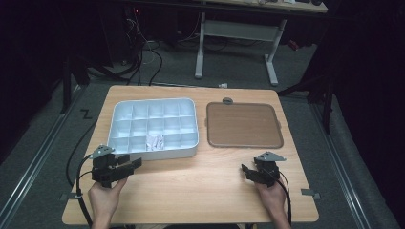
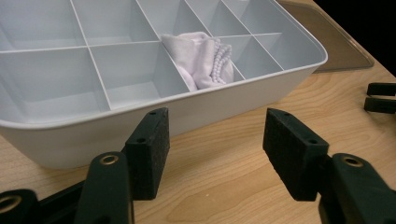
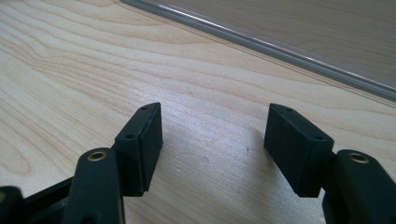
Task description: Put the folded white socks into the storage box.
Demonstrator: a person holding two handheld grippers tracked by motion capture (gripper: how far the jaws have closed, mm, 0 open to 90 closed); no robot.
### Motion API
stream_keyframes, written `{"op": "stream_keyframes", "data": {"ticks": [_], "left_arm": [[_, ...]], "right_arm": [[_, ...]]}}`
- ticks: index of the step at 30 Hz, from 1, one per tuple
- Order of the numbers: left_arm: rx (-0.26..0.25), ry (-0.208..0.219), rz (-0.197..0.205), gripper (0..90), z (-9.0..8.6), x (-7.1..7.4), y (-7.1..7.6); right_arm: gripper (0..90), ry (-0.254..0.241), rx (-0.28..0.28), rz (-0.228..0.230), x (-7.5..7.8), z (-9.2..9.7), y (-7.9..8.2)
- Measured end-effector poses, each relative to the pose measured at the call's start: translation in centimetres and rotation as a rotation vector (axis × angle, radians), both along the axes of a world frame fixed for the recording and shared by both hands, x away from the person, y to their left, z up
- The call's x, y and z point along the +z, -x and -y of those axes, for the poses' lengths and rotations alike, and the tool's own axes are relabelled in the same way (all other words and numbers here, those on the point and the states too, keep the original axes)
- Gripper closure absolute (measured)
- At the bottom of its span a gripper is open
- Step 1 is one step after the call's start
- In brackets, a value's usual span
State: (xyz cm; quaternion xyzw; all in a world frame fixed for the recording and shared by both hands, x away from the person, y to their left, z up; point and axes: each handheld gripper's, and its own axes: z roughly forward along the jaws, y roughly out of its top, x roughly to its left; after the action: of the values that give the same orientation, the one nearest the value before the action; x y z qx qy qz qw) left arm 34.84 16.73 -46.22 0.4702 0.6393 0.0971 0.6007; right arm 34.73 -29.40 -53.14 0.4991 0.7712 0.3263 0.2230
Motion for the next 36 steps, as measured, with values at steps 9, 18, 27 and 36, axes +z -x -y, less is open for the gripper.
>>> {"op": "stream_keyframes", "data": {"ticks": [9,18,27,36], "left_arm": [[-0.052,-0.009,-0.029,41.4,1.0,-1.0,0.2],[-0.07,-0.005,-0.051,41.3,1.7,-2.0,0.2],[-0.077,-0.008,-0.059,41.1,2.2,-2.7,0.2],[-0.082,-0.006,-0.07,40.6,2.7,-3.3,0.2]], "right_arm": [[37.7,0.001,0.0,0.001,0.0,0.0,0.0],[37.6,0.001,0.001,0.001,0.0,0.0,0.0],[37.7,0.0,0.0,0.001,0.0,0.0,0.0],[37.7,0.0,0.0,0.001,0.0,0.0,0.0]]}}
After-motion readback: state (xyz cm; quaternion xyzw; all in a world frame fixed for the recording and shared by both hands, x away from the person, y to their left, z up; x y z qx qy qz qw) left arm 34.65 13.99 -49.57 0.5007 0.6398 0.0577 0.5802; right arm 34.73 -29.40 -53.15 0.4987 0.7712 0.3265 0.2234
